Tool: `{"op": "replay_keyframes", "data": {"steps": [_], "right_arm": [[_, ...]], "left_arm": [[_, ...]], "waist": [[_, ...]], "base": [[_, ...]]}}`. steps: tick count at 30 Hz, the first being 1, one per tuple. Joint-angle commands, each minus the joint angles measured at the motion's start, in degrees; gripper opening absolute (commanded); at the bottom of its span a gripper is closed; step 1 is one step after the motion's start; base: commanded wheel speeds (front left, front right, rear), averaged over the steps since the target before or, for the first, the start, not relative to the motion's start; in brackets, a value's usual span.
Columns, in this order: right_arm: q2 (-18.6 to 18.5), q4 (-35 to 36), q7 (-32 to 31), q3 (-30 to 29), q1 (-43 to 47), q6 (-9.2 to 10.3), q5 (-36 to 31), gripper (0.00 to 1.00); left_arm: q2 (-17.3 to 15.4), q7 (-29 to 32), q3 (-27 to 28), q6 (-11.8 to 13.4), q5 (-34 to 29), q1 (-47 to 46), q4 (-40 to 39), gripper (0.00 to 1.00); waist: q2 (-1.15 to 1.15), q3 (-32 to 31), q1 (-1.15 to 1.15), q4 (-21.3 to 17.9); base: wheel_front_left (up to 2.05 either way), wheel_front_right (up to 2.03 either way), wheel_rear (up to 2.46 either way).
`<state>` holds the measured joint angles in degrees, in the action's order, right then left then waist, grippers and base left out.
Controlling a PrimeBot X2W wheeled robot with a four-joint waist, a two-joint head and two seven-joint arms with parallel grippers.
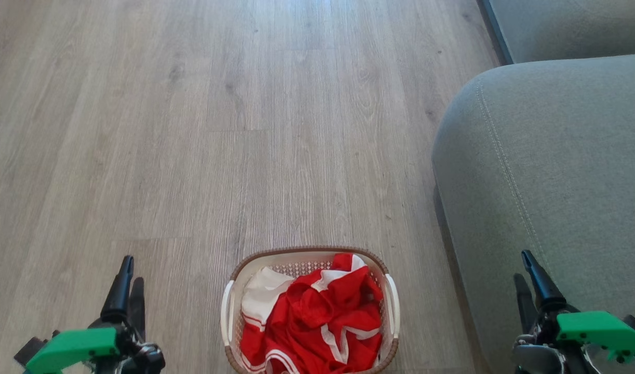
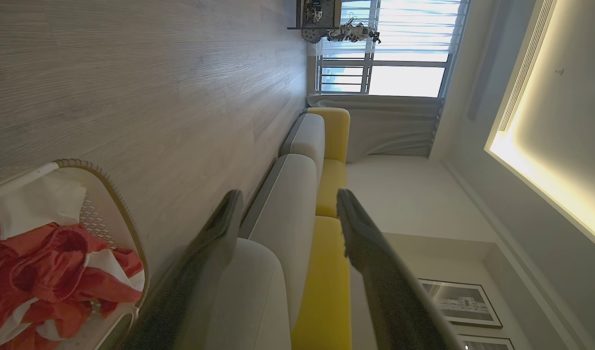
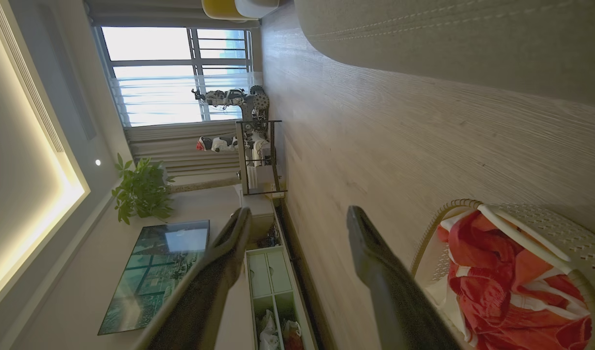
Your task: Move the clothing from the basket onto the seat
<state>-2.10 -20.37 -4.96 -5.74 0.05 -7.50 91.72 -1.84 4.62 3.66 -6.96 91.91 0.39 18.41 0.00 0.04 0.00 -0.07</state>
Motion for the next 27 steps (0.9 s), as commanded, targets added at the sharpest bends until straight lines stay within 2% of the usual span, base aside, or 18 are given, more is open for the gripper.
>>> {"op": "replay_keyframes", "data": {"steps": [1,13,27], "right_arm": [[-0.5,2.0,0.7,0.3,-2.3,0.00,-0.8,1.00],[-0.5,3.1,2.5,0.9,-2.4,0.00,-4.9,1.00],[-0.5,7.7,4.9,2.2,-2.5,0.00,-17.3,1.00]], "left_arm": [[-0.5,-0.5,-0.2,0.3,-0.7,-1.9,-2.6,1.00],[-0.6,-2.3,-1.0,1.7,-4.8,-1.2,-5.6,1.00],[-0.6,-4.7,-2.5,3.9,-15.0,-1.1,-10.1,1.00]], "waist": [[0.00,0.0,0.00,0.0],[0.00,-0.1,0.00,-0.1],[0.00,-0.1,0.00,-0.2]], "base": [[0.00,0.00,0.00],[0.00,0.00,0.00],[0.00,0.00,0.00]]}}
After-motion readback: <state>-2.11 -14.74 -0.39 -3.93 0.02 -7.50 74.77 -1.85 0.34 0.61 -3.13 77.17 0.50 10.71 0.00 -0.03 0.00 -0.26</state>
